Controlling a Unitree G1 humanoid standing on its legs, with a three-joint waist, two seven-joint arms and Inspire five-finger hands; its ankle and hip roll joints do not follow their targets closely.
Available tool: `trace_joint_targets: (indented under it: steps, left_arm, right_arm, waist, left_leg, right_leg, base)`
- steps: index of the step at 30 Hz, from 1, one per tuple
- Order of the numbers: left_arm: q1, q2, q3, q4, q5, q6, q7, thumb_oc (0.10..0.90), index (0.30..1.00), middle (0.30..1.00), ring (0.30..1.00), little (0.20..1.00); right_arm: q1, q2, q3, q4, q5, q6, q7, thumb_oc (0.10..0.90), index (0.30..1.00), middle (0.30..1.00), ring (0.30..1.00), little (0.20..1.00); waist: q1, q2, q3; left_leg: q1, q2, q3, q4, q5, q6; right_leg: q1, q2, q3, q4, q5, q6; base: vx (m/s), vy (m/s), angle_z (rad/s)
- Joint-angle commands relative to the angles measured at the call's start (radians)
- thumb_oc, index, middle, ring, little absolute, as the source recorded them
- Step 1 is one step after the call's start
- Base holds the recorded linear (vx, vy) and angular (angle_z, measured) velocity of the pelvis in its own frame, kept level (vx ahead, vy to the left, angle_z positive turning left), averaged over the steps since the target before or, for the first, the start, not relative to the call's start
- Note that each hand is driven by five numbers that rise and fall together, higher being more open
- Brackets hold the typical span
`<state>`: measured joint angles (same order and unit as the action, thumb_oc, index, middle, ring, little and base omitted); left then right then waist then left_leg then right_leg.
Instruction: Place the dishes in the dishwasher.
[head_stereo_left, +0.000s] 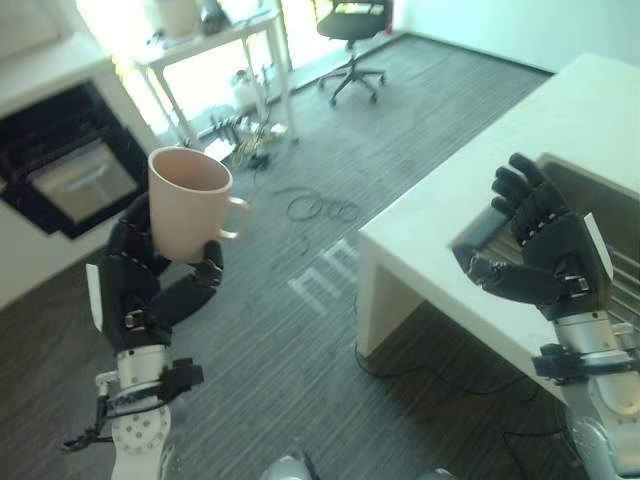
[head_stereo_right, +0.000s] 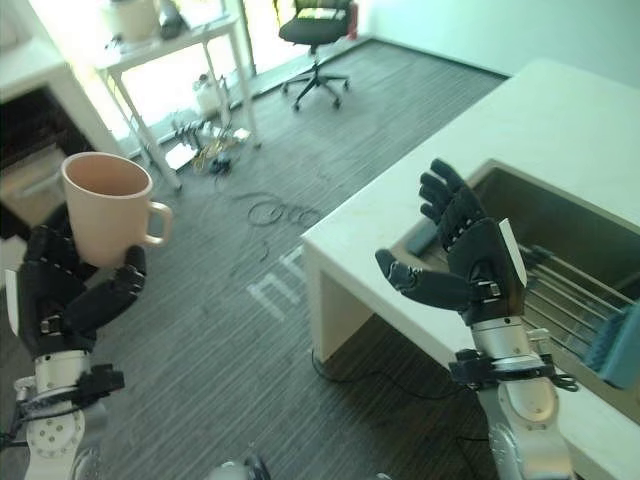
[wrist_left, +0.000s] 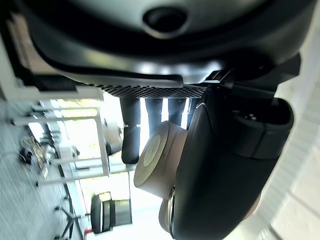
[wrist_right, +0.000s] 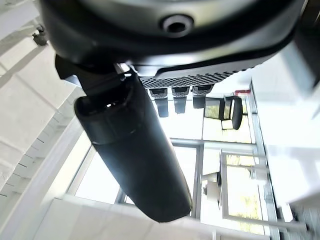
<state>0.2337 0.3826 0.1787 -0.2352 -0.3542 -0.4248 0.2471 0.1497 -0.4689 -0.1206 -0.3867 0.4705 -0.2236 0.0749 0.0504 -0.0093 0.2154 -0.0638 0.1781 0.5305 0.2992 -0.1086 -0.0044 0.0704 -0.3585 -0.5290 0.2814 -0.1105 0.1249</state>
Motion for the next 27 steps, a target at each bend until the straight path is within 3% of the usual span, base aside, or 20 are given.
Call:
trace_joint_targets:
  steps: [1,3,6,8,9,10,11,12,13,14,15,18,19,22,24,27]
  left_arm:
    - [-0.097,0.058,0.072,-0.133,0.005,-0.12,-0.014,0.4,0.3,0.3,0.3,0.3]
    - [-0.118,0.065,0.075,-0.136,-0.002,-0.098,-0.018,0.4,0.3,0.3,0.3,0.3]
    - [-0.173,0.063,0.061,-0.138,-0.032,-0.064,-0.052,0.4,0.3,0.3,0.3,0.3]
    - [-0.198,0.065,0.041,-0.136,-0.015,-0.055,-0.063,0.4,0.3,0.3,0.3,0.3]
    - [-0.217,0.062,0.027,-0.13,0.01,-0.04,-0.055,0.4,0.3,0.3,0.3,0.3]
    - [-0.228,0.062,0.017,-0.121,0.021,-0.036,-0.045,0.4,0.3,0.3,0.3,0.3]
    - [-0.236,0.065,0.008,-0.113,0.021,-0.034,-0.038,0.4,0.3,0.3,0.3,0.3]
    - [-0.242,0.064,0.001,-0.105,0.012,-0.034,-0.044,0.4,0.3,0.3,0.3,0.3]
    - [-0.24,0.064,0.003,-0.104,0.008,-0.033,-0.048,0.4,0.3,0.3,0.3,0.3]
    - [-0.224,0.061,0.009,-0.102,0.003,-0.042,-0.072,0.4,0.3,0.3,0.3,0.3]
    - [-0.21,0.062,0.004,-0.105,-0.004,-0.049,-0.094,0.4,0.3,0.3,0.3,0.3]
    - [-0.191,0.056,-0.008,-0.115,-0.007,-0.051,-0.104,0.4,0.3,0.3,0.3,0.3]
    - [-0.158,0.049,-0.021,-0.149,0.011,-0.04,-0.068,0.4,0.3,0.3,0.3,0.3]
    - [-0.138,0.055,-0.014,-0.16,-0.001,-0.025,-0.054,0.4,0.3,0.3,0.3,0.3]
    - [-0.102,0.057,0.011,-0.175,-0.024,-0.03,-0.054,0.4,0.3,0.3,0.3,0.3]
    - [-0.093,0.051,0.021,-0.18,-0.023,-0.035,-0.054,0.4,0.3,0.3,0.3,0.3]
  right_arm:
    - [-0.077,0.002,-0.009,-0.095,-0.03,-0.131,-0.052,0.8,0.9,0.9,0.9,0.9]
    - [-0.088,0.027,0.006,-0.101,-0.049,-0.119,-0.064,0.8,0.9,0.9,0.9,0.9]
    - [-0.107,0.084,0.031,-0.099,-0.048,-0.057,-0.07,0.8,0.9,0.9,0.9,0.9]
    - [-0.094,0.092,0.035,-0.1,-0.065,-0.06,-0.091,0.8,0.9,0.9,0.9,0.9]
    - [-0.084,0.096,0.036,-0.099,-0.062,-0.06,-0.091,0.8,0.9,0.9,0.9,0.9]
    - [-0.081,0.096,0.034,-0.087,-0.054,-0.064,-0.081,0.8,0.9,0.9,0.9,0.9]
    - [-0.082,0.092,0.03,-0.077,-0.046,-0.072,-0.072,0.8,0.9,0.9,0.9,0.9]
    - [-0.075,0.078,0.013,-0.07,-0.033,-0.079,-0.063,0.8,0.9,0.9,0.9,0.9]
    - [-0.072,0.071,0.004,-0.067,-0.024,-0.082,-0.053,0.8,0.9,0.9,0.9,0.9]
    - [-0.046,0.045,-0.033,-0.062,0.016,-0.107,-0.031,0.8,0.9,0.9,0.9,0.9]
    - [-0.023,0.035,-0.067,-0.052,0.052,-0.126,-0.019,0.8,0.9,0.9,0.9,0.9]
    - [-0.012,0.04,-0.07,-0.055,0.052,-0.124,-0.016,0.8,0.9,0.9,0.9,0.9]
    - [-0.033,0.02,-0.047,-0.072,0.049,-0.099,-0.03,0.8,0.9,0.9,0.9,0.9]
    - [-0.063,0.002,-0.018,-0.071,0.037,-0.092,-0.041,0.8,0.9,0.9,0.9,0.9]
    - [-0.085,-0.017,0.0,-0.072,0.034,-0.079,-0.052,0.8,0.9,0.9,0.9,0.9]
    - [-0.093,-0.014,0.012,-0.06,0.022,-0.085,-0.041,0.8,0.9,0.9,0.9,0.9]
  waist:
    - [-0.009,0.036,-0.087]
    - [0.011,0.036,-0.095]
    - [0.033,0.039,-0.097]
    - [0.022,0.049,-0.087]
    - [0.01,0.048,-0.084]
    - [-0.007,0.039,-0.081]
    - [-0.017,0.038,-0.078]
    - [-0.035,0.026,-0.08]
    - [-0.041,0.023,-0.079]
    - [-0.057,-0.008,-0.075]
    - [-0.076,-0.018,-0.086]
    - [-0.075,-0.024,-0.091]
    - [-0.048,-0.034,-0.098]
    - [-0.022,-0.037,-0.1]
    - [0.006,-0.041,-0.09]
    - [0.015,-0.036,-0.081]
  left_leg:
    - [0.014,0.08,-0.112,0.001,-0.048,-0.107]
    - [0.016,0.041,-0.133,0.001,-0.076,-0.091]
    - [0.014,-0.031,-0.189,0.001,-0.123,-0.03]
    - [0.015,-0.05,-0.233,0.001,-0.133,-0.005]
    - [0.012,-0.064,-0.261,0.001,-0.138,0.007]
    - [0.008,-0.076,-0.287,0.001,-0.14,0.011]
    - [-0.008,-0.072,-0.299,0.001,-0.12,0.015]
    - [-0.019,-0.082,-0.35,0.001,-0.113,0.009]
    - [-0.021,-0.083,-0.366,0.001,-0.113,0.006]
    - [-0.029,-0.103,-0.399,0.001,-0.116,-0.002]
    - [-0.042,-0.119,-0.439,0.001,-0.124,0.0]
    - [-0.047,-0.125,-0.467,0.001,-0.115,-0.004]
    - [-0.042,-0.121,-0.474,0.001,-0.105,-0.021]
    - [-0.035,-0.121,-0.481,0.001,-0.086,-0.038]
    - [-0.027,-0.118,-0.463,0.001,-0.05,-0.059]
    - [-0.042,-0.095,-0.444,0.001,-0.026,-0.071]
  right_leg:
    - [-0.004,0.075,-0.049,0.019,-0.091,0.003]
    - [0.015,0.039,-0.067,0.019,-0.058,0.023]
    - [0.082,-0.001,-0.086,0.022,0.107,0.049]
    - [0.055,-0.022,-0.056,0.134,0.139,0.051]
    - [0.01,-0.024,-0.005,0.224,0.124,0.044]
    - [-0.027,0.018,0.054,0.229,0.099,0.035]
    - [-0.058,0.064,0.073,0.201,0.089,0.008]
    - [-0.076,0.158,0.142,0.076,0.059,-0.004]
    - [-0.069,0.186,0.159,0.021,0.056,-0.005]
    - [-0.143,0.208,0.259,0.019,-0.036,-0.004]
    - [-0.173,0.237,0.361,0.019,-0.053,-0.005]
    - [-0.166,0.256,0.372,0.019,-0.063,-0.018]
    - [-0.148,0.26,0.349,0.019,-0.084,-0.032]
    - [-0.138,0.26,0.346,0.019,-0.099,-0.044]
    - [-0.125,0.25,0.337,0.019,-0.11,-0.056]
    - [-0.124,0.244,0.321,0.019,-0.118,-0.06]
  base:
    - [0.1,0.391,0.69]
    - [0.14,0.468,0.42]
    - [0.23,0.596,0.51]
    - [0.19,0.39,0.78]
    - [0.18,0.273,0.91]
    - [0.09,0.152,1.11]
    - [0.08,-0.067,1.16]
    - [0.08,-0.124,0.9]
    - [0.19,-0.246,1.34]
    - [0.2,-0.297,2.27]
    - [0.16,-0.294,2.44]
    - [0.14,-0.288,1.33]
    - [0.12,-0.37,1.13]
    - [0.1,-0.27,0.43]
    - [0.09,-0.296,-0.13]
    - [0.01,-0.185,-0.21]
